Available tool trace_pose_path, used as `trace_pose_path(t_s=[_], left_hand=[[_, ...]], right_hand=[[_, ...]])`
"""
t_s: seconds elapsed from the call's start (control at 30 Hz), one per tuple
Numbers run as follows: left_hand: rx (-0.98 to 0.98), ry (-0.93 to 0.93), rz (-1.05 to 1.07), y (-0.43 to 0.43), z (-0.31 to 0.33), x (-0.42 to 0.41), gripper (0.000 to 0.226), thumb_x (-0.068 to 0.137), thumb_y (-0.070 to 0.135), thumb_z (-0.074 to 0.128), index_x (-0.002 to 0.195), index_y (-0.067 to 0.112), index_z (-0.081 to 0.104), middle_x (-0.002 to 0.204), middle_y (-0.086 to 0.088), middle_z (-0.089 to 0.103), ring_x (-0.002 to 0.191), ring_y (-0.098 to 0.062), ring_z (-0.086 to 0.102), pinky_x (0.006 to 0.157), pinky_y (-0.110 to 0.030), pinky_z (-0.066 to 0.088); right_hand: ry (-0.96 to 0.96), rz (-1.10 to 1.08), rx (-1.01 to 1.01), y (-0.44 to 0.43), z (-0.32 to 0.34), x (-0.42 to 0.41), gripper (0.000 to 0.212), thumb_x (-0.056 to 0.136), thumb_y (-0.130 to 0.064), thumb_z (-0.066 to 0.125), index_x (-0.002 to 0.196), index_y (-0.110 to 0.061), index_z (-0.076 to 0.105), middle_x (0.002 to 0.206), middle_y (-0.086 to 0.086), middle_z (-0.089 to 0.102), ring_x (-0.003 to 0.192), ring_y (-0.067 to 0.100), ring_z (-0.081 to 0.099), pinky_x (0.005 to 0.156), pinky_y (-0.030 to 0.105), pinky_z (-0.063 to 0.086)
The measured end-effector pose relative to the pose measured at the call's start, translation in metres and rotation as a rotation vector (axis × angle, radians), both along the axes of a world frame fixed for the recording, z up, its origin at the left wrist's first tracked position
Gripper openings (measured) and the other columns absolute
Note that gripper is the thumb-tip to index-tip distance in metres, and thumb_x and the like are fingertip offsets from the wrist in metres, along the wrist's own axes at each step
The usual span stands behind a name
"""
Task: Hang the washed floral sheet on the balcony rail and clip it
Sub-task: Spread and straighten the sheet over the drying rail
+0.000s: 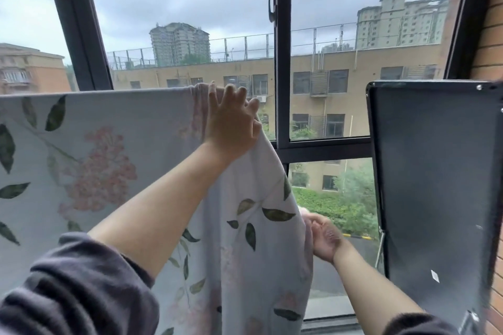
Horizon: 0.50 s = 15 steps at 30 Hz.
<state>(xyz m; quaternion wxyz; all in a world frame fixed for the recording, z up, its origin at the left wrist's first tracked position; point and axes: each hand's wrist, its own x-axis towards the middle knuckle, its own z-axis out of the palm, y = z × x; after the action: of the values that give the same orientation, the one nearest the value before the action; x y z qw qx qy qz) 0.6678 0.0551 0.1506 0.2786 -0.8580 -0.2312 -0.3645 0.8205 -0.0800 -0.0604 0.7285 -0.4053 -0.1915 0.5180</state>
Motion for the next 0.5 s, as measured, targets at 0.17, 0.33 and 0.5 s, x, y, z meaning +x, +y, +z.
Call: trace_pose_path(t_s=[0.17,0.33,0.5], left_hand=[[0.086,0.025,-0.043,-0.002,0.007,0.004,0.038,0.088,0.037,0.035,0.108,0.011,0.054,0.113,-0.01,0.055,0.113,-0.03,0.043,0.105,-0.05,0.022],[0.124,0.106,-0.118,-0.006,0.009,0.017,0.031,0.086,0.041,0.045,0.098,0.015,0.058,0.098,-0.004,0.062,0.098,-0.025,0.053,0.093,-0.042,0.027],[0.093,0.087,-0.244,-0.006,0.007,0.028,0.012,0.088,0.021,0.05,0.093,0.015,0.058,0.096,-0.002,0.064,0.091,-0.024,0.057,0.086,-0.039,0.024]], right_hand=[[0.085,-0.316,0.137,-0.041,0.051,0.04,0.021,0.067,-0.022,0.076,0.073,-0.002,0.074,0.071,0.011,0.072,0.06,0.019,0.07,0.054,0.03,0.058],[-0.175,-0.413,-0.061,-0.075,0.089,0.066,0.033,0.09,-0.029,0.057,0.074,-0.007,0.075,0.077,0.01,0.073,0.068,0.019,0.07,0.075,0.032,0.055],[-0.4,-0.5,-0.145,-0.105,0.116,0.085,0.026,0.094,-0.03,0.054,0.105,-0.01,0.065,0.085,0.007,0.071,0.073,0.018,0.066,0.077,0.033,0.052]])
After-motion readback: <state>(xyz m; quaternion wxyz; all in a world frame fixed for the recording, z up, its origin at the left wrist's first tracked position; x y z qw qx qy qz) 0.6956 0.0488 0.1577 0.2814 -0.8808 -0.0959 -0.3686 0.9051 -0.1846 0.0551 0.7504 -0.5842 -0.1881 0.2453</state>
